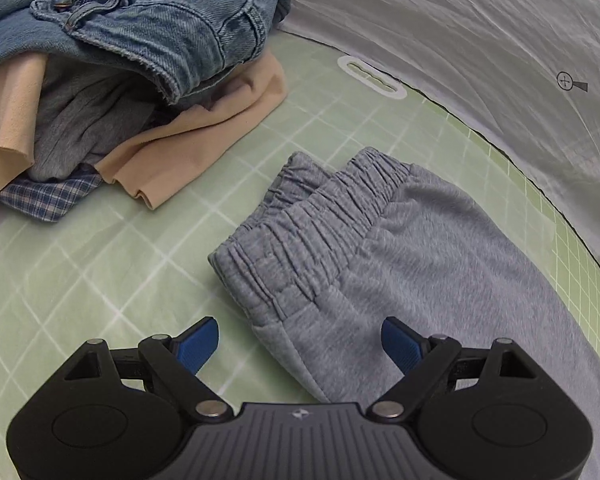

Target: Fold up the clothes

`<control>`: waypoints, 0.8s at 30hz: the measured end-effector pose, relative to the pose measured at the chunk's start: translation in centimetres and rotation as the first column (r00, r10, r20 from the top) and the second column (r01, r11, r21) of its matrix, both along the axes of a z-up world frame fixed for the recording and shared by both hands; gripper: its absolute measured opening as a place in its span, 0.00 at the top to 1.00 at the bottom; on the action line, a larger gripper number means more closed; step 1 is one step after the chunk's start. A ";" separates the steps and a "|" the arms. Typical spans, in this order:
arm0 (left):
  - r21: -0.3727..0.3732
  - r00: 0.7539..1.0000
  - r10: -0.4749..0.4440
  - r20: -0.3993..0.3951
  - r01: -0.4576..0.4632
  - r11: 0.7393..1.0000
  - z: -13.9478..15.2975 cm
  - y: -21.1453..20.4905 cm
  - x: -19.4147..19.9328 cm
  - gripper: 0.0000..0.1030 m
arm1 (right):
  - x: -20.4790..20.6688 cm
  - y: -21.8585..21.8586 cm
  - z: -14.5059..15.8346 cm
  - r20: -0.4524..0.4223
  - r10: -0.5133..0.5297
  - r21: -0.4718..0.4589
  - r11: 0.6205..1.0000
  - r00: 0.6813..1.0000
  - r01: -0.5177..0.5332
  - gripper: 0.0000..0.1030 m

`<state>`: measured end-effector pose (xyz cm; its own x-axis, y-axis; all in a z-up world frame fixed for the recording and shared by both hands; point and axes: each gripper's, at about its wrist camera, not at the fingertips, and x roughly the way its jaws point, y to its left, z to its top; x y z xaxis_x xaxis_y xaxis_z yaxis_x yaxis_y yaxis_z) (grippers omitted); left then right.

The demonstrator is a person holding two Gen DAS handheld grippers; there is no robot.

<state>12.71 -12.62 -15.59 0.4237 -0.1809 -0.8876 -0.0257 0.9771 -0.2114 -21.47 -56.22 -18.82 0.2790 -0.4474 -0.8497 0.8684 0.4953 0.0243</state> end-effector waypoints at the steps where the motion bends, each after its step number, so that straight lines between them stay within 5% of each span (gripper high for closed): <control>1: 0.002 1.000 0.003 0.008 -0.004 1.000 -0.1 0.2 0.3 0.17 | 0.0 0.2 0.2 0.002 -0.018 0.003 1.000 1.000 0.018 0.00; 9: -0.079 0.998 0.026 0.057 -0.021 0.997 -0.6 2.6 1.7 0.77 | 0.4 1.6 0.8 0.067 -0.116 0.064 0.992 0.991 0.112 0.00; 20: -0.069 0.983 0.002 0.183 0.011 0.998 3.5 0.0 0.3 0.81 | -0.9 -0.4 1.2 0.133 -0.116 0.079 0.991 0.984 0.106 0.01; 24: -0.048 0.962 -0.081 0.260 0.096 0.994 6.0 -3.4 -1.5 0.81 | -2.5 -1.8 1.1 0.157 -0.130 0.092 0.989 0.979 0.116 0.01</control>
